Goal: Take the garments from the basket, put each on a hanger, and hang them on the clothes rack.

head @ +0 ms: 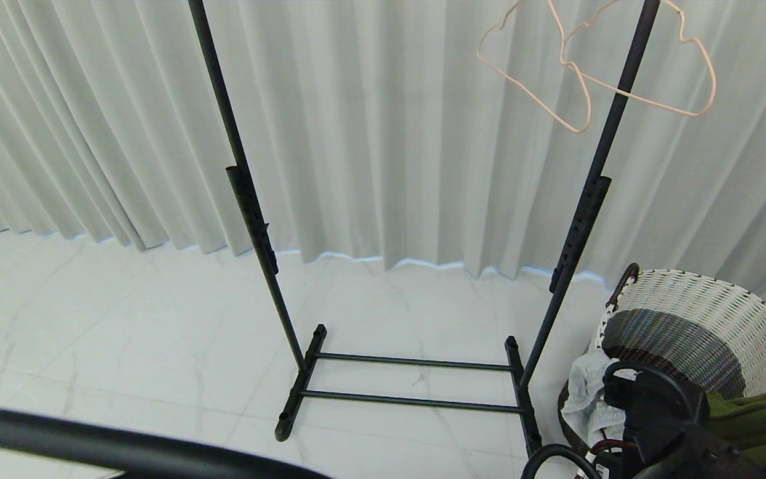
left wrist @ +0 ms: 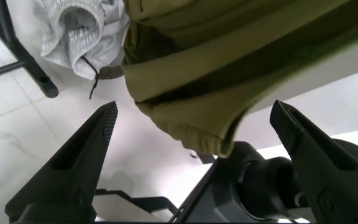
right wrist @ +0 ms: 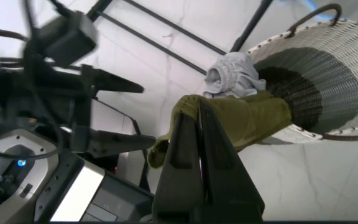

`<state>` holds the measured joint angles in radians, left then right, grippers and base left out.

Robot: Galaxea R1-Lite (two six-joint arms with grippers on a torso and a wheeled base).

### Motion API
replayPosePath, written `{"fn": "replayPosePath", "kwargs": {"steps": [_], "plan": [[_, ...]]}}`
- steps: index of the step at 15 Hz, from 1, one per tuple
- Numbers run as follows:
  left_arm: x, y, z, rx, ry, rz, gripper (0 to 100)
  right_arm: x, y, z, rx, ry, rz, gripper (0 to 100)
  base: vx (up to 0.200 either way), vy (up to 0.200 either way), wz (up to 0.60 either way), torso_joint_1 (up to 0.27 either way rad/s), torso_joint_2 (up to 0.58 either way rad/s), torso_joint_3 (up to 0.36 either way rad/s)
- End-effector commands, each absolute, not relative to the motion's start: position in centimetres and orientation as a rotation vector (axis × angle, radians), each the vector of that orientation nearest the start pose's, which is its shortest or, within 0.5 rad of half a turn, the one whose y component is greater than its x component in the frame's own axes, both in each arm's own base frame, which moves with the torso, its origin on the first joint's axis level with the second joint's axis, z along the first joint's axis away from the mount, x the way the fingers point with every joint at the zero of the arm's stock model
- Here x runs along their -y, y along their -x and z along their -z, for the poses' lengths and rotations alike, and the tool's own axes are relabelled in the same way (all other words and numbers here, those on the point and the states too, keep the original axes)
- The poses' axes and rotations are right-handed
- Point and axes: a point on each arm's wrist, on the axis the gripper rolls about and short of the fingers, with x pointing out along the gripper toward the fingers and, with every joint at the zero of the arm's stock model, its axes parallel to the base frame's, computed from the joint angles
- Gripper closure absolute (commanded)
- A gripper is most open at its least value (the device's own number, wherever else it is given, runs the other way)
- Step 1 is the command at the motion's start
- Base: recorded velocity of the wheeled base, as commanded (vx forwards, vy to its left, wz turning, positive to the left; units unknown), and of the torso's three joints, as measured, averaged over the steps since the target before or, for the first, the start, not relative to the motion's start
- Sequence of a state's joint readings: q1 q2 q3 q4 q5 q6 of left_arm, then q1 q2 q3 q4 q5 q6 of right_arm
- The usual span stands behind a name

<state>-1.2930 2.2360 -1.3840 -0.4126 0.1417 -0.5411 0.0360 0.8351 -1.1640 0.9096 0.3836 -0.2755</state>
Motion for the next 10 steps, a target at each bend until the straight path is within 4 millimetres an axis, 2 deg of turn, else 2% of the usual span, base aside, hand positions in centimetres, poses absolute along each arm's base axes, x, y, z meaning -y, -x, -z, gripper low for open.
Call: {"fn": "replayPosePath", "kwargs": {"steps": [1, 6, 10], "plan": [[43.5, -12.7, -10.3, -0.648, 0.163, 0.99, 0, -1.0, -2.5, -29.5, -0.519, 0.168, -0.504, 100, 0.0, 0.0, 0.0, 0.0, 0.0, 0.0], [44.3, -12.6, -10.1, -0.641, 0.164, 1.012, 0, -1.0, -2.8, -29.4, -0.53, 0.17, -0.506, 100, 0.0, 0.0, 0.0, 0.0, 0.0, 0.0], [45.4, -13.7, -8.1, -0.64, 0.145, 0.982, 0, -1.1, -2.6, -29.5, -0.519, 0.184, -0.54, 100, 0.0, 0.0, 0.0, 0.0, 0.0, 0.0]]}}
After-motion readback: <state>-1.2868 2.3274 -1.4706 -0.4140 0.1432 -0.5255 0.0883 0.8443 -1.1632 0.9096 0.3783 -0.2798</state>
